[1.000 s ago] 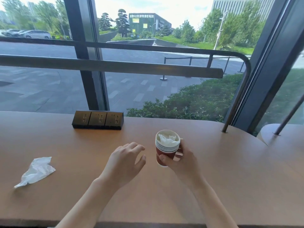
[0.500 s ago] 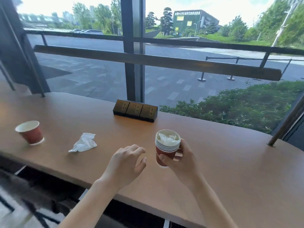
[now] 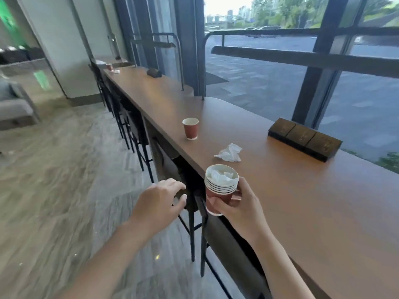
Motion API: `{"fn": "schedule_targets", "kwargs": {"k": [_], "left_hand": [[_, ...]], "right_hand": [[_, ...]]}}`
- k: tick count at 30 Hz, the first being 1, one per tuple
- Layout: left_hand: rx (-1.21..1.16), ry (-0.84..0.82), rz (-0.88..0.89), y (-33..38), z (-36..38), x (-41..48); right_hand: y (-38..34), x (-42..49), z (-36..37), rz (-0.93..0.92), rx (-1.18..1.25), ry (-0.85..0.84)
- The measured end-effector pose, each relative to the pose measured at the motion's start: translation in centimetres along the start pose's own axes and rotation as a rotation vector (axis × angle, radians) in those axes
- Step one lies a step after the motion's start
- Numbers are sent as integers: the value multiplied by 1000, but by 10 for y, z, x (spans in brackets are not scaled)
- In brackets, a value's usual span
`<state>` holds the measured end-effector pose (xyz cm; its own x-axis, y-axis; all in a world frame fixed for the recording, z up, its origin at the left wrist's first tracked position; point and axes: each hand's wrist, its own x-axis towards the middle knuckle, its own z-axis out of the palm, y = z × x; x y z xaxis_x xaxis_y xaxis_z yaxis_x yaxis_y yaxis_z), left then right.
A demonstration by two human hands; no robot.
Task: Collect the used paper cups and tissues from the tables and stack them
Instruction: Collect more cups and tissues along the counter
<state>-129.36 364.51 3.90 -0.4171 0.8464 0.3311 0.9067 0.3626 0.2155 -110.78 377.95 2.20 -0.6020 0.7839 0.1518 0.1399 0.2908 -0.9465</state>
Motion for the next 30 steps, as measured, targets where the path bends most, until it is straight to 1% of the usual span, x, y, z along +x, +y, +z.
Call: {"fn": "schedule_targets", "kwargs": {"k": [3,8,15,22,26,30], "left_hand": [[-5,13,-79,-43,-18,-19],[2,7,-153,-111,-37,-41],[14,16,-198,-207,-56,-38],[3,40,-186,-264,-52,-3],[-2,35,-204,-295,-42,30],[23,40,-212,-328,-33,82]], "right_hand": [[-20,9,45,-48,0,-80],[-38,25,120,-68,-22,-144],[-59,47,219,-72,-6,-200],[-65,98,266,-70,-59,-228],[-62,148,288,-89,-65,-240],[-56,211,310,-116,-46,-248]]}}
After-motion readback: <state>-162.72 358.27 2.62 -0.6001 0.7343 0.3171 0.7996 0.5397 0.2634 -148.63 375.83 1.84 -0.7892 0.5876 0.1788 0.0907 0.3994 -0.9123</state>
